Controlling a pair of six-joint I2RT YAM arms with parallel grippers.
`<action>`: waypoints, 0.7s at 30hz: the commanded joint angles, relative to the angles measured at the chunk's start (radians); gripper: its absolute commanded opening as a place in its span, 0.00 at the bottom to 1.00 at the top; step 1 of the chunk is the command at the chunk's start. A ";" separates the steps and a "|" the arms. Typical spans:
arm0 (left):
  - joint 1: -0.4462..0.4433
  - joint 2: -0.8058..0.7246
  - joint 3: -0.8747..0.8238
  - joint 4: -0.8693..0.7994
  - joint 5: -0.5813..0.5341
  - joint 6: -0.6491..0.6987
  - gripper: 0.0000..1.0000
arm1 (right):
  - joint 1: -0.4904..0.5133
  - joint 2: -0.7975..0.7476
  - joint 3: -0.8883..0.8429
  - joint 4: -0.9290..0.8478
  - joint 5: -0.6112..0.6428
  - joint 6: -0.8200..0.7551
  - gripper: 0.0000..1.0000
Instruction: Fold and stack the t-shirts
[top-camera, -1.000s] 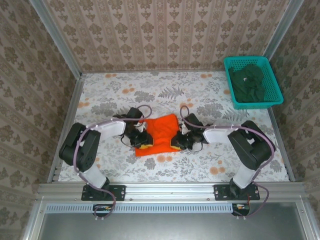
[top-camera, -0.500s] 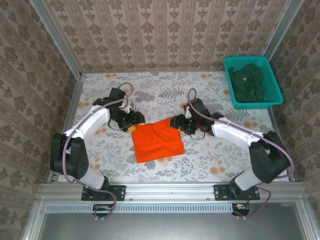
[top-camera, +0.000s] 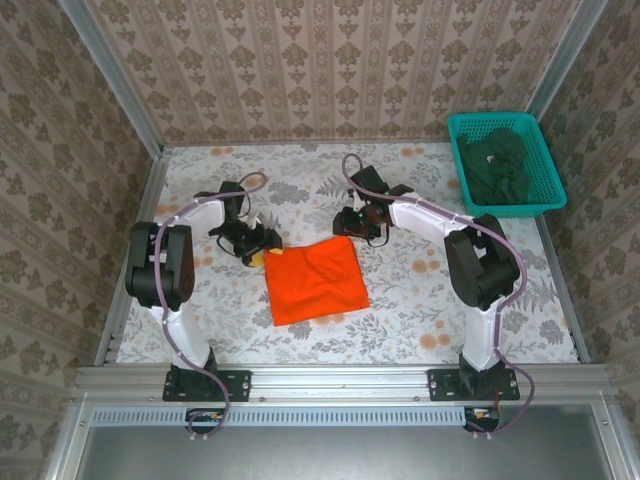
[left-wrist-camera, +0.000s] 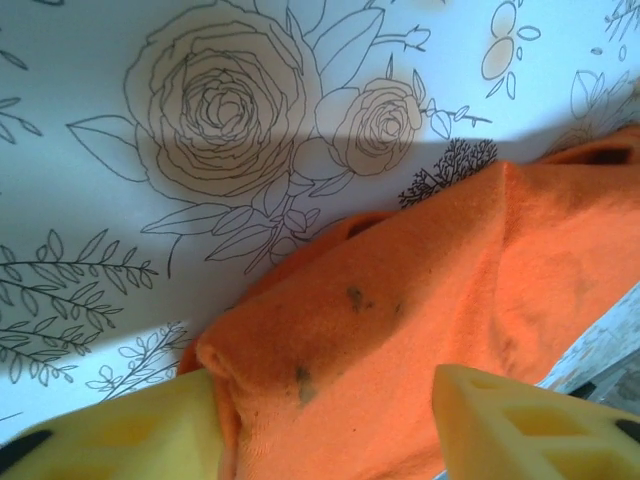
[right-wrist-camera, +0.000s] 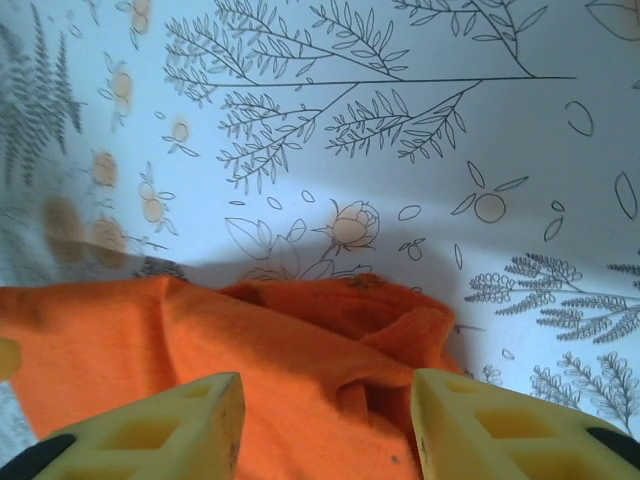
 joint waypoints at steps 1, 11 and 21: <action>-0.001 0.018 0.008 0.015 0.040 0.038 0.43 | 0.011 0.043 0.041 -0.084 0.019 -0.069 0.43; 0.051 -0.006 -0.038 0.025 -0.106 0.073 0.02 | -0.028 0.066 0.051 -0.087 0.025 -0.031 0.00; 0.091 0.046 -0.010 0.040 -0.180 0.047 0.12 | -0.072 0.142 0.060 -0.124 0.015 -0.001 0.05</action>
